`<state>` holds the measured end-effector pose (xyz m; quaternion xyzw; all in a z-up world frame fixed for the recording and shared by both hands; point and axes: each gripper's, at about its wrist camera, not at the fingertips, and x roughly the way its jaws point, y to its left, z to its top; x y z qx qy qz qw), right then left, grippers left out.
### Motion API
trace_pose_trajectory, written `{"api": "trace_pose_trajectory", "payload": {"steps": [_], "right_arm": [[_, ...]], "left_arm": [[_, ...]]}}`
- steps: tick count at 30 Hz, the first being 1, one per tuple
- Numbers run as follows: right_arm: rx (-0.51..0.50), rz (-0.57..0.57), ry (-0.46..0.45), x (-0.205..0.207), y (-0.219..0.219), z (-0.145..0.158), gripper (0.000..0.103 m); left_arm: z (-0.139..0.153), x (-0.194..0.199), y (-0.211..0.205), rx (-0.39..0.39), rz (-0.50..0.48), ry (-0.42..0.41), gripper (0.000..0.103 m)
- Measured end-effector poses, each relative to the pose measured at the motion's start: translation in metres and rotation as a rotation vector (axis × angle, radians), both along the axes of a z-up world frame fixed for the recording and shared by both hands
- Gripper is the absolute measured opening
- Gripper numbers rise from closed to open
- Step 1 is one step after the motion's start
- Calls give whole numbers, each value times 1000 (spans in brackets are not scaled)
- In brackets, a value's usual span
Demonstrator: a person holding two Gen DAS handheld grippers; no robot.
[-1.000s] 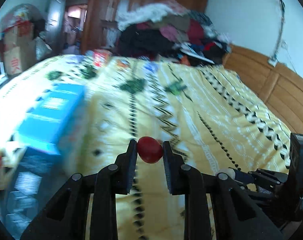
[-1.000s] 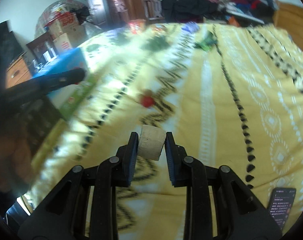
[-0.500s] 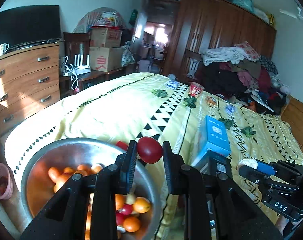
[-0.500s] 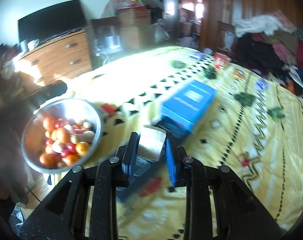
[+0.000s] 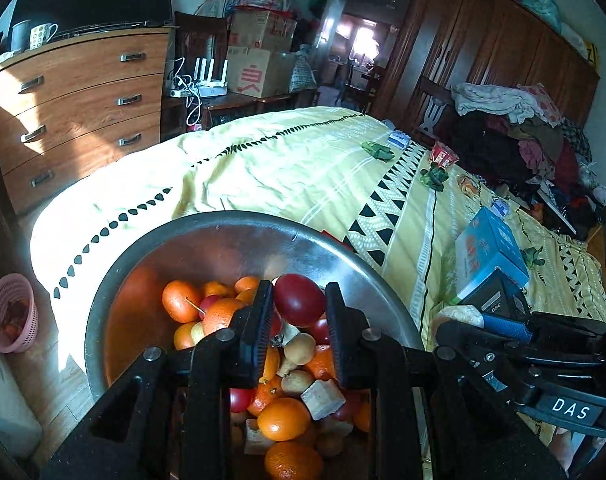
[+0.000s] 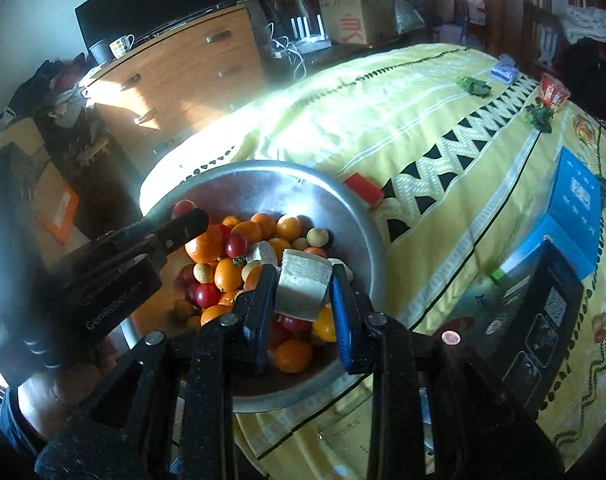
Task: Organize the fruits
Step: 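Carry both items over the steel bowl and open both tools to drop them, then move both open tools back over the bed cover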
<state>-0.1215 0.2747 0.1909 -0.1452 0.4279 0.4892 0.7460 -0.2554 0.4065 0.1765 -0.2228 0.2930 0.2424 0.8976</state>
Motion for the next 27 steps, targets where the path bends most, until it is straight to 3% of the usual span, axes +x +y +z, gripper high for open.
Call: {"api": "trace_pose_trajectory", "payload": {"steps": [6,7,9,17,18,19,21,27], "right_arm": [[-27,-8,45,2,4,-9,28],[-23,-12,47,2,3,-8,28],[-16,-11,43,0,4,-4,28],[-2,6,43,-8,5,2,29],[3,7,39,-9,4,3,37],[8,5,27,-11,1,6,57],[29,-14,-32,-15,-9,15,79],[148,-86,-173,-23,-64,54,82]], "left_arm": [[-5,-1,3,-22,-4,13,28],[-6,-1,3,-26,-3,15,31],[-6,-3,4,-30,1,9,52],[-3,-9,6,-34,41,0,81],[-3,-10,6,-33,46,1,82],[-2,-9,5,-35,51,4,82],[0,-8,4,-38,58,7,83],[25,1,-20,6,31,-31,84]]}}
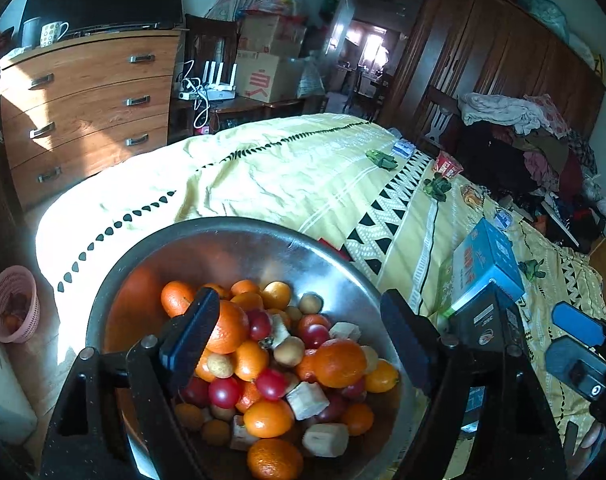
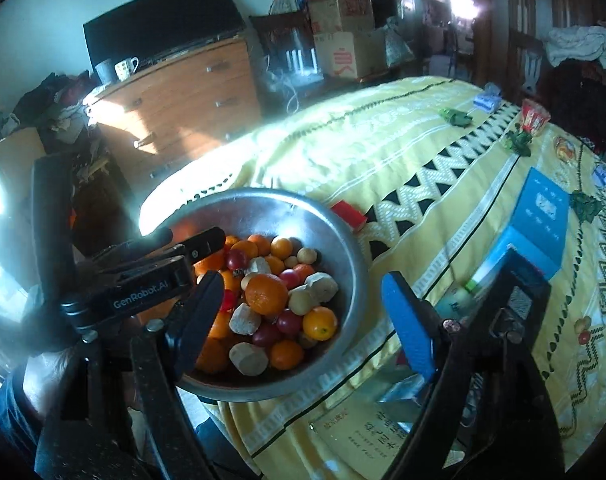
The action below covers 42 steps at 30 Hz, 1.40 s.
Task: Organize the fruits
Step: 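Move both open tools back over the bed cover, then grasp a brown potato with the left tool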
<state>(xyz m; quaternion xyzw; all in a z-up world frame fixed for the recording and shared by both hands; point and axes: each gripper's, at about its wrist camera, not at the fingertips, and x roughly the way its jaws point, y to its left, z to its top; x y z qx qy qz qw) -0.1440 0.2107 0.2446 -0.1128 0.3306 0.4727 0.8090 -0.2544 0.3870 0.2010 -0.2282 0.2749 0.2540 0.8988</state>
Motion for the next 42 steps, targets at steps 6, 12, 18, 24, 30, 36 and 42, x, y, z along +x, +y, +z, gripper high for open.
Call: {"api": "trace_pose_trajectory", "payload": {"steps": [6,12,18,24,30,36,42], "right_arm": [[44,-183,-87,4,-101,0,84],[-60,-390,60,34,-206,-72,84],[-93,-542,200,53,-295,-126,83],[-76,-606,231,73,-338,-140,83],[-51,-641,282,90,-374,-166,83],[-37,-668,326,100,-394,-183,83],[-40,-670,354,107,-400,-195,83]], "left_arm": [[56,18,-63,90,-128,-151,84],[101,67,-178,159,-418,-248,84],[75,146,-283,126,-659,-175,84],[-16,238,-323,-29,-733,3,84],[-111,334,-329,-106,-712,187,63],[-162,390,-348,-97,-747,247,48],[-182,420,-348,-88,-727,273,45]]}}
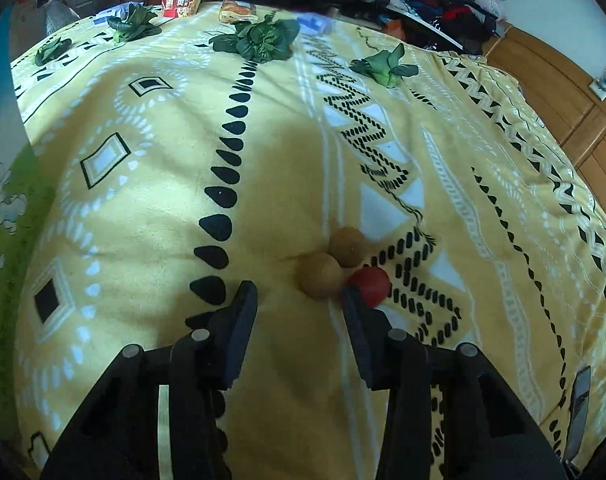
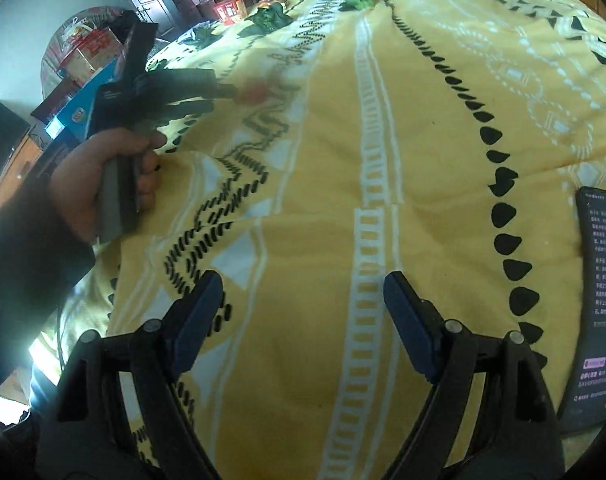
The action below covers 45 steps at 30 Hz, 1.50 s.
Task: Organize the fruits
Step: 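Grasp a brown potato with the left tool, then grasp the other red tomato with the right tool while the left tool holds the potato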
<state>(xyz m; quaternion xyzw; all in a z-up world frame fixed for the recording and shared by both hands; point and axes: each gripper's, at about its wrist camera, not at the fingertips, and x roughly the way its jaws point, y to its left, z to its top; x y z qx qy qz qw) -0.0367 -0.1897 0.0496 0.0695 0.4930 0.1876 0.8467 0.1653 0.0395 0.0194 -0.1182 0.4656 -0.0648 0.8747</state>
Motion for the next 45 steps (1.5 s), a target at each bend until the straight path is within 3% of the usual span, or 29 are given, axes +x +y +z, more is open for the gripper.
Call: {"api": "trace_pose_trajectory", "payload": {"steps": [8,11,15,17,24,28,32,38,41,45], "right_arm": [[4,2,3,1,-3,-6,83],[5,3,1,1,-3,-3,83],[20,8,-27,6,-2,8,68],[27,11,-52,14,2,15,68],[26,101,-154,93,44,30,68],[-21,176,-137,148,83,12,68],[-74,205,-109,176,108,-5,64],[-134,207,-94,191,123,-21,46],[-145,205,-105,189,124,-20,32],[-132,178,-112,186,121,-14,31]], "left_arm": [[-3,11,-3,-29,-5,-21,45],[-4,8,-5,-26,-20,-21,22],[5,-7,-2,-31,-10,-60,22],[14,-25,2,-31,5,-91,22],[36,-92,28,-63,66,-144,22],[42,-110,38,-73,73,-146,22],[45,-116,39,-63,60,-152,22],[41,-113,37,-72,48,-148,22],[45,-114,38,-78,56,-154,22],[57,-122,41,-76,58,-177,22]]}}
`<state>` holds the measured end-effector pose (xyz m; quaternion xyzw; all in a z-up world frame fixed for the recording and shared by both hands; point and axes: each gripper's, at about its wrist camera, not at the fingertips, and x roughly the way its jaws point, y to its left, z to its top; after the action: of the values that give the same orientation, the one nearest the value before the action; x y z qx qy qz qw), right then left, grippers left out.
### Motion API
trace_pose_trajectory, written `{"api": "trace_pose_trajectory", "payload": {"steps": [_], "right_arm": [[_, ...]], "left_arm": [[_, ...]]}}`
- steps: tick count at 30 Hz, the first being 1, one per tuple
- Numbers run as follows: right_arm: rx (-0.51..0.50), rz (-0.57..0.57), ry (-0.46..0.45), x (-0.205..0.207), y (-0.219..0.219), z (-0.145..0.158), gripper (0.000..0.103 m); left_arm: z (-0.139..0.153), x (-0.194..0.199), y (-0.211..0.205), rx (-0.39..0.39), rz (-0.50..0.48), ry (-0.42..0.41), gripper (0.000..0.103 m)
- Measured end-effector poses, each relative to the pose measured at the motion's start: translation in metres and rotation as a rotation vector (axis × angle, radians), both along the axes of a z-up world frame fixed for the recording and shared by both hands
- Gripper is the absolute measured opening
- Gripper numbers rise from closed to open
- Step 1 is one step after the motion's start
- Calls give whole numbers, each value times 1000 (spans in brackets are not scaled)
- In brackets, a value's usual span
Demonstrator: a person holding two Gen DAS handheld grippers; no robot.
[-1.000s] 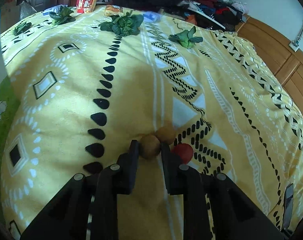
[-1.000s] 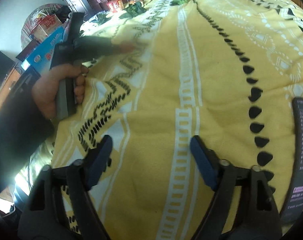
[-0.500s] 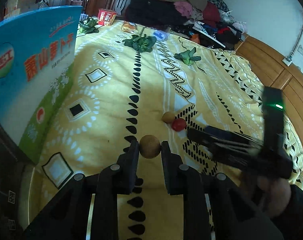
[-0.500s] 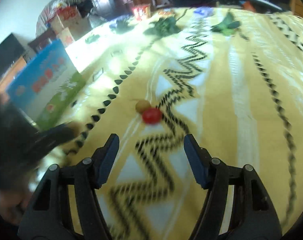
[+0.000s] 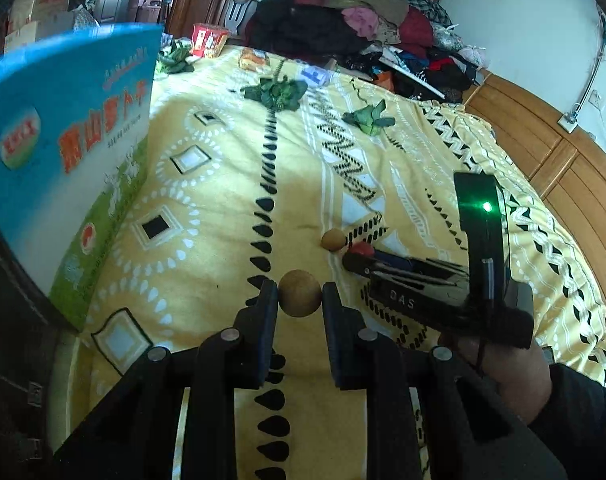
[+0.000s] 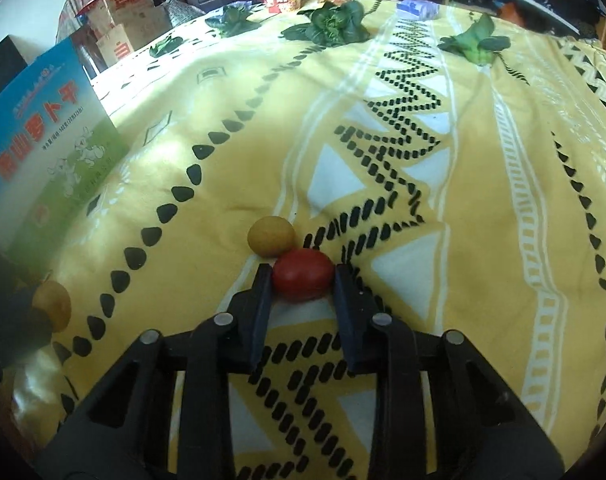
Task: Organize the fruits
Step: 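Grasp the other red tomato with the right tool while the left tool holds the potato, then carry both items over the steel bowl and open the left tool to drop the potato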
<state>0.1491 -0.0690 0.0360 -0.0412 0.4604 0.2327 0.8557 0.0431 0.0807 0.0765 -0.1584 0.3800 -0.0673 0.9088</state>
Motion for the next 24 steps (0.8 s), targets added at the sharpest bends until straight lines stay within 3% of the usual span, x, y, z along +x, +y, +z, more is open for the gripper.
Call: {"api": "trace_pose_trajectory", "payload": {"steps": [7,13,18,24], "right_arm": [[60,-15,-70,-36,1,54,31],[179,100,-177,-98,50,141,31],[273,265,-198,-153,130,193,31],[313,421,-127,-212,232,203,31]], "left_arm": [[56,-35,17,13,15,-97,22],[122,-96,71,42,104,-193,22],[158,-166,156,138,278,-217,22],[151,-245,267,261,569,-110,22]]}}
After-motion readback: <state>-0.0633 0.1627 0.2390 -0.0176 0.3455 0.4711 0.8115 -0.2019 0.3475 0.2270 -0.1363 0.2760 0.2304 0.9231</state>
